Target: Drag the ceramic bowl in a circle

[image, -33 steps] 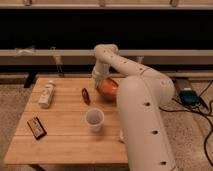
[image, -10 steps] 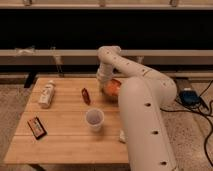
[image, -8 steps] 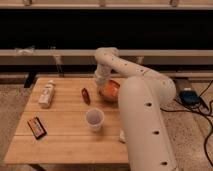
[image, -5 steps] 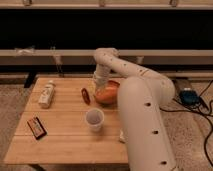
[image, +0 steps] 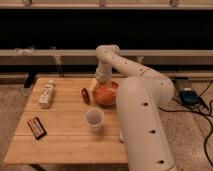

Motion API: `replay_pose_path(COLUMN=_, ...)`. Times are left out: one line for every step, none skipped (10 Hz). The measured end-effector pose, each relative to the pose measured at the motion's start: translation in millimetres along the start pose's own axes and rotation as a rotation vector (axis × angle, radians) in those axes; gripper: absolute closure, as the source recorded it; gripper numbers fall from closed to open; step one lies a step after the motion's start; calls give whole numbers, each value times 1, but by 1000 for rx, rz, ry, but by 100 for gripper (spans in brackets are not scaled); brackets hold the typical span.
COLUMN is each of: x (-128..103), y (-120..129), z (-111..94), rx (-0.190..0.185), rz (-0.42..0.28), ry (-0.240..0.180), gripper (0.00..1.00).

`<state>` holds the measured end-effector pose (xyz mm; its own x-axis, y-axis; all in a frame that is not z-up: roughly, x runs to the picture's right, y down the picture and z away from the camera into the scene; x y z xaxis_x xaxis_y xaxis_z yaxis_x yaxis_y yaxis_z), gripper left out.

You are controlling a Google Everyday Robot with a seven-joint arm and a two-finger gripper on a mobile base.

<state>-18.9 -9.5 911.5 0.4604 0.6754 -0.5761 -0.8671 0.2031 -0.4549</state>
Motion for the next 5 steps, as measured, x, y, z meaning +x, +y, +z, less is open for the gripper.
replay_pose_path(x=-6, y=-12, z=-11, rx=27, rz=3, ry=-17, gripper=20)
replay_pose_path(x=-8, y=-18, z=-16, rx=41, rz=5, ry=-27, gripper=20)
replay_pose_path(x=-9, y=-21, z=-18, rx=47, rz=8, ry=-32, gripper=20)
replay_pose_path(x=-10, y=-22, z=-18, rx=48, rz=10, ry=-36, gripper=20)
replay_pose_path(x=-10, y=-21, z=-18, rx=47, rz=9, ry=-36, gripper=20)
